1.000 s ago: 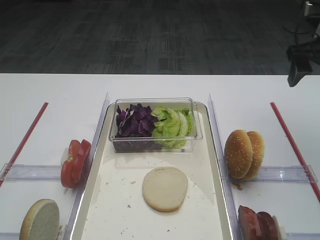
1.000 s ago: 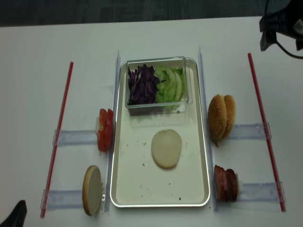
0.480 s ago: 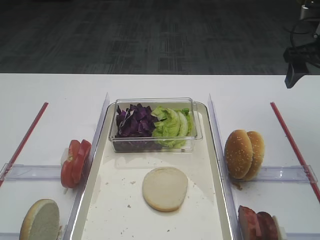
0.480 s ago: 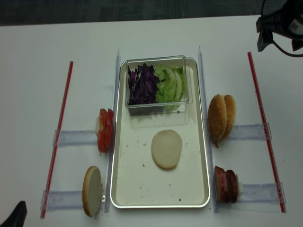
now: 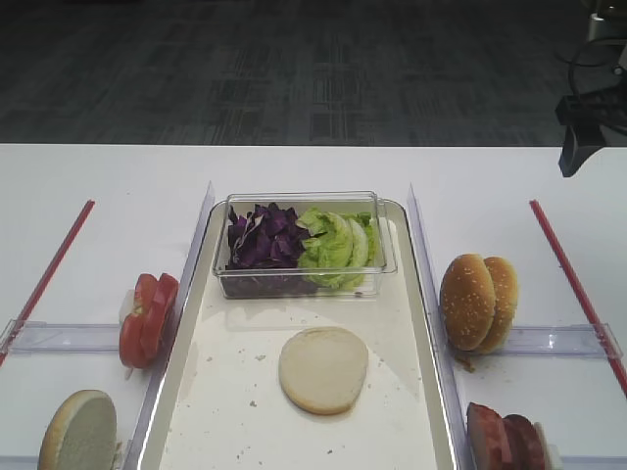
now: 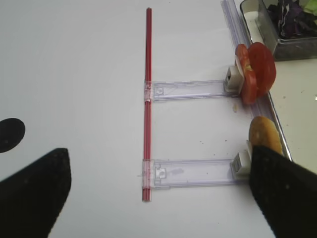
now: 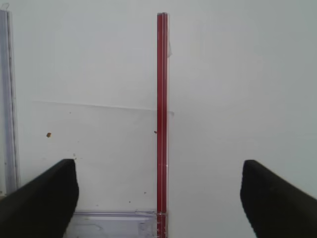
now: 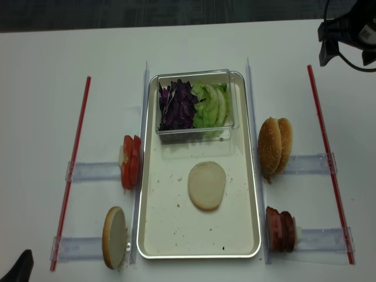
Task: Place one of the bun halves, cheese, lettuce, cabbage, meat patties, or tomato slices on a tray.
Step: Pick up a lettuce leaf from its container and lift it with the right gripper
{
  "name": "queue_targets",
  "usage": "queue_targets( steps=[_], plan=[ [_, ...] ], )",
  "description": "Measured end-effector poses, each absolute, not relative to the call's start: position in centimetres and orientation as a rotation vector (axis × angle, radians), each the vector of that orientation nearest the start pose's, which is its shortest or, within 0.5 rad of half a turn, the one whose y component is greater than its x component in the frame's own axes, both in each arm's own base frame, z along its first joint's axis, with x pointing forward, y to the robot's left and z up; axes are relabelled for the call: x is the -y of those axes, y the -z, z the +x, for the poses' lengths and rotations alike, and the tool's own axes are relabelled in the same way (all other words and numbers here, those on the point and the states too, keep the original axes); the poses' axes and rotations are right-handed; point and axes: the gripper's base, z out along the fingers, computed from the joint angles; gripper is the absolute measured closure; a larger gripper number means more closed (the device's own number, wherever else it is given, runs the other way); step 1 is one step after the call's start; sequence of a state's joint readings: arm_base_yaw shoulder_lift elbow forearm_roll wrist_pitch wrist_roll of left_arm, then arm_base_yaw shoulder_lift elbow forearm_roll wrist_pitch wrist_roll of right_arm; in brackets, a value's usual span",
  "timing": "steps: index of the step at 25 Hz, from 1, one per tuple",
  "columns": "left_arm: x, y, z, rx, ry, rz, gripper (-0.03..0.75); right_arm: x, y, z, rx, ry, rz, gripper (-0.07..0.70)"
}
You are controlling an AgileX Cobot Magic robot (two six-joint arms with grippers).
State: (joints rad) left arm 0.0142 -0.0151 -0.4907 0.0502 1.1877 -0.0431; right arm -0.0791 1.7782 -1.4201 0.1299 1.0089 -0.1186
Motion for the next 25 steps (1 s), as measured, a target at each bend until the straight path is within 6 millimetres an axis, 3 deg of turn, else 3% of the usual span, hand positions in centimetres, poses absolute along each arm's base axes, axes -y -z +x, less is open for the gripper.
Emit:
queue_targets(
  steps=[7,25],
  plan=[
    [-0.4,-26.5,-1.2,-2.164,-0.045,-0.068,0.044,1.4,-25.9,37.0,-2.845,-0.142,0.029,-0.043],
    [-0.4,-26.5,-1.2,-2.164,-0.045,-0.068,0.044,-6.5,-26.8,37.3,-2.831,-0.168,-0.026,-0.043]
  ],
)
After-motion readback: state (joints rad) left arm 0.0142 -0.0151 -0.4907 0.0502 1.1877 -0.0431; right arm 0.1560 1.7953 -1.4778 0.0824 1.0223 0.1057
